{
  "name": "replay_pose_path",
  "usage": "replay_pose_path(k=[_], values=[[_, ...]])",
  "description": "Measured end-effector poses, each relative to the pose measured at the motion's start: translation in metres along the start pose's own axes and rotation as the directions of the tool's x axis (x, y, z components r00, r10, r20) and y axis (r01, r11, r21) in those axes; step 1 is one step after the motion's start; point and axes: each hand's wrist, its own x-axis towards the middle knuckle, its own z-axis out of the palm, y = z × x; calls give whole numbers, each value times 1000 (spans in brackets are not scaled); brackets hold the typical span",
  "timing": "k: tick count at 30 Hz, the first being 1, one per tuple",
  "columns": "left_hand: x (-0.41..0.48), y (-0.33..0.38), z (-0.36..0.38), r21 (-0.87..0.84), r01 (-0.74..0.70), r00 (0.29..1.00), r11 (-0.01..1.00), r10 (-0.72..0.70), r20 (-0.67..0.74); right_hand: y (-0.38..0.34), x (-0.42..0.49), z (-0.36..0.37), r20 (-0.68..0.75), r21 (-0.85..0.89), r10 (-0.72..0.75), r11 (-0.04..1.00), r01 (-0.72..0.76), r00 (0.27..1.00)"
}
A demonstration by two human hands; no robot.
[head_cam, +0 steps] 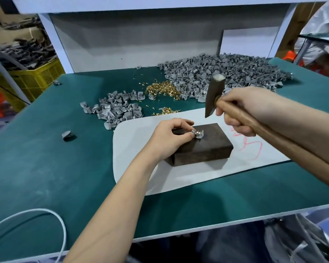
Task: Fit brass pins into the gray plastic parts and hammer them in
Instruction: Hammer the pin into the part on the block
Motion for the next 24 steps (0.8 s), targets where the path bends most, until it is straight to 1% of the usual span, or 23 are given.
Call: replay_pose_path(k=[3,4,5,6,8,9,13,15,17,21,24], values=[[-1,1,0,-11,11,1000,1000,-11,-4,-1,-3,-7,60,237,-20,971,5,998],[-1,0,0,-12,14,1000,1000,-14,-6,-1,-5,-7,55,253,-39,967,24,998],[-1,0,0,-14,19,1000,1000,-19,-7,1,-6,-7,24,213,-64,975,58,998],[-1,0,0,-18,22,1000,1000,-22,-7,3,-6,-6,-17,128,-93,987,94,996],[-1,0,-1,-14,22,1000,1000,-22,0,8,-7,-4,-73,-89,-151,986,144,986],[-1,1,-1,-8,20,1000,1000,-20,4,10,-8,-1,-90,-171,-181,972,164,979],[-2,3,-1,1,19,1000,1000,-19,6,17,-8,9,-143,-303,-234,935,183,962],[-2,3,-1,19,11,1000,1000,-12,11,16,-7,11,-91,-391,-244,900,191,965],[-3,4,-1,34,7,1000,999,-8,18,14,-7,13,-52,-414,-227,891,186,973],[-2,5,-1,26,14,1000,1000,-15,16,16,-10,18,-91,-411,-142,907,93,986],[-2,5,0,23,15,1000,1000,-15,11,12,-14,16,-106,-434,-190,892,127,976]])
